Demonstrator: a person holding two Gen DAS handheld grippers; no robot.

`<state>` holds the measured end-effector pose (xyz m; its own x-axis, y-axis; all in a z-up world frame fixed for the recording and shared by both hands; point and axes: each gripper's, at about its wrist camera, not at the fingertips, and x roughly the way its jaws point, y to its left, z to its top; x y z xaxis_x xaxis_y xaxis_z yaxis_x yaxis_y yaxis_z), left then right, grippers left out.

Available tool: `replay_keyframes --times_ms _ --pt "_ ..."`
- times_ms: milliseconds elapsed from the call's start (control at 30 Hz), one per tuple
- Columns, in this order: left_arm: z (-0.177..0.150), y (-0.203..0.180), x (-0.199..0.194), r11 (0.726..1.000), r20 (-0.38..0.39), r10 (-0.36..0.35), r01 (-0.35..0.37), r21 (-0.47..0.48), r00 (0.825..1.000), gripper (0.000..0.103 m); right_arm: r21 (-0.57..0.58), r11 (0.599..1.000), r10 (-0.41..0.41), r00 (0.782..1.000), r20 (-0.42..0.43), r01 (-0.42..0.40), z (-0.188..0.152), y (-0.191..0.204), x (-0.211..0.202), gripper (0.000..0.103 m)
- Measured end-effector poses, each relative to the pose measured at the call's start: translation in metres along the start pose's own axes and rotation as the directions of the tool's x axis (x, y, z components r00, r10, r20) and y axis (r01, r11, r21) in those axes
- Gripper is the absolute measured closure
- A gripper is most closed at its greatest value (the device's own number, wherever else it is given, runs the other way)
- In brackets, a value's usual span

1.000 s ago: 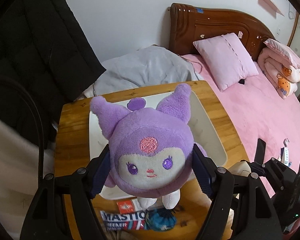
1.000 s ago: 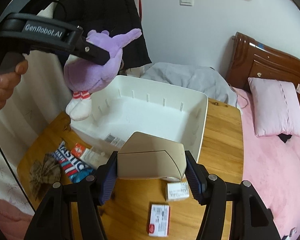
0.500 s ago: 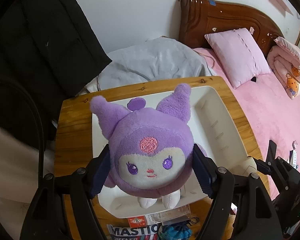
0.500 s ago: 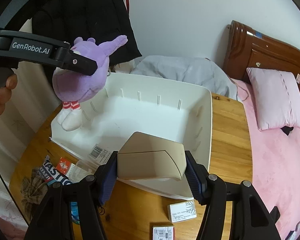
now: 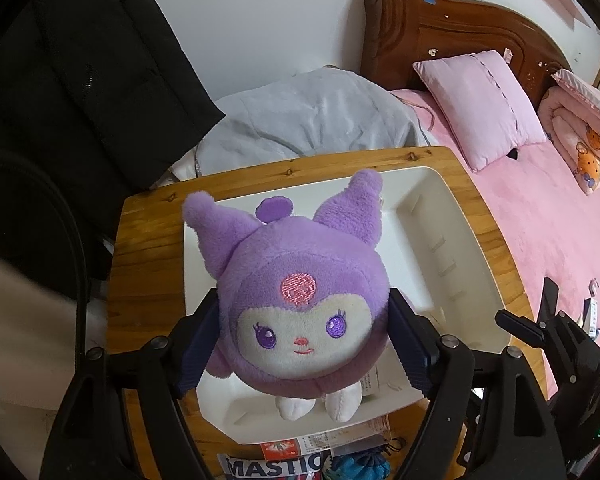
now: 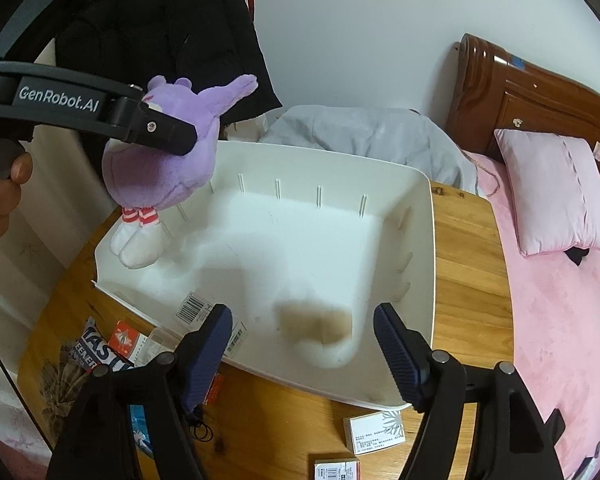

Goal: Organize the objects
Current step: 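Carry the plush and beige box into the tray and open both tools, then withdraw both tools from the tray and move the left tool toward the plaid bow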

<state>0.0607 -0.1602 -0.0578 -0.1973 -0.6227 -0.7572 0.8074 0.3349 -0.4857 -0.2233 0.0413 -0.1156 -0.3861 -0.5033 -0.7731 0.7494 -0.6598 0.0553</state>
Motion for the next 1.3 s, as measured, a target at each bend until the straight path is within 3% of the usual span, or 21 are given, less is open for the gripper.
replay_keyframes --times_ms 267,567,800,1100,1300 --pt "0.001 0.005 0.001 0.999 -0.010 0.008 -0.008 -0.032 1.000 0.019 -0.005 1.000 0.004 1.000 0.017 -0.004 0.000 0.002 -0.006 0.023" --pt "-0.002 0.010 -0.011 0.996 0.036 0.018 -0.015 -0.086 0.999 0.019 0.001 1.000 0.004 0.999 0.054 -0.004 0.000 -0.001 -0.021 0.022" --pt "-0.013 0.016 -0.029 0.990 0.081 0.078 -0.068 -0.124 0.994 0.019 -0.003 1.000 -0.008 0.996 0.086 0.009 -0.003 -0.003 -0.038 0.022" --pt "-0.037 0.023 -0.065 0.974 0.146 0.176 -0.151 -0.169 0.974 0.019 0.004 1.000 0.020 0.994 0.111 -0.021 -0.008 -0.004 -0.064 0.022" --pt "-0.069 0.039 -0.094 0.944 0.187 0.247 -0.192 -0.270 0.951 0.019 0.005 0.998 0.062 0.990 0.126 -0.063 -0.010 0.000 -0.079 0.022"
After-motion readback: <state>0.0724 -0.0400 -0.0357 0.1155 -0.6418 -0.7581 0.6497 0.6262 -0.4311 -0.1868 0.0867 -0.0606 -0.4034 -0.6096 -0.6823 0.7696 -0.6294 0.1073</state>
